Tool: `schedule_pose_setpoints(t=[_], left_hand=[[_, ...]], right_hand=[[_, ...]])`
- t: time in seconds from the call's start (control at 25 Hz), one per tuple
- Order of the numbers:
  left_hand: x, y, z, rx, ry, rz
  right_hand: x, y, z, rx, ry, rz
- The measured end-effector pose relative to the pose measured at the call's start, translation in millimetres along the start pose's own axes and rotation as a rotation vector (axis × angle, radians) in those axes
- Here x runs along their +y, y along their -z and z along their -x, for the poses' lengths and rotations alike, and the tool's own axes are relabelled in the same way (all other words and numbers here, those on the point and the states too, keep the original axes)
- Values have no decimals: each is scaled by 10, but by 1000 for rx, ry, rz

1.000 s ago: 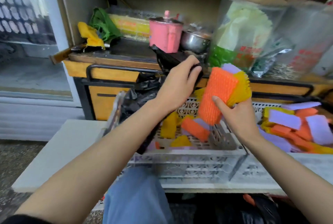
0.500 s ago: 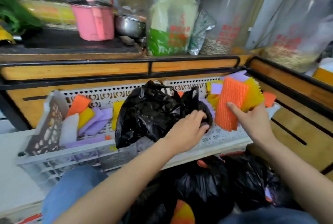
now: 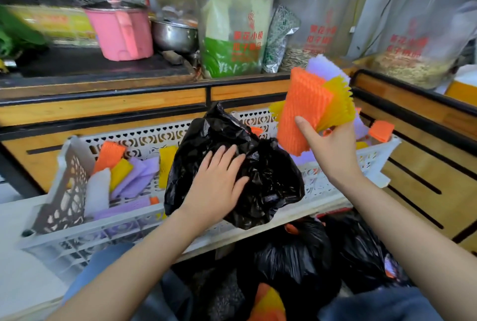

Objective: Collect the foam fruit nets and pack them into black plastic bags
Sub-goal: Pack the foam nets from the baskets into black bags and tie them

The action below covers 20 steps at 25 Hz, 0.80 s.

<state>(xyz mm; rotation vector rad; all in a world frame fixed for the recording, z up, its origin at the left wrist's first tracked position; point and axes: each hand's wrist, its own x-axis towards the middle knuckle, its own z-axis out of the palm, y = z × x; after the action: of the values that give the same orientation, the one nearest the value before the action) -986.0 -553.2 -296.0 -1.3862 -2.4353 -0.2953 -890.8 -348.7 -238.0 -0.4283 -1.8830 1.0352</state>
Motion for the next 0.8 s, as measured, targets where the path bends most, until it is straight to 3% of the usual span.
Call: schedule_pose_setpoints(t=[0.08,0.16,0.28,0.52,0.6,0.8], left_hand=[[-88,-213,67,-199,26,-21],[-169,-390,166,-268,21,-25],[-275,-445,253,-194,16,-6],[-243,-59,-302,127,-174,37],[-159,65,-673,147,-230,84],[-42,-12,-1359,-244,-302,-167]], right_hand=[[17,-31,38,-138,-24,22],[102,-58,131,-360,-125,123],[370,-89,289,-529,-238,263],[593,-94,441,-560,-230,269],[637,-83,462,-557,-188,283],[750,-1,522,-566,-133,267]])
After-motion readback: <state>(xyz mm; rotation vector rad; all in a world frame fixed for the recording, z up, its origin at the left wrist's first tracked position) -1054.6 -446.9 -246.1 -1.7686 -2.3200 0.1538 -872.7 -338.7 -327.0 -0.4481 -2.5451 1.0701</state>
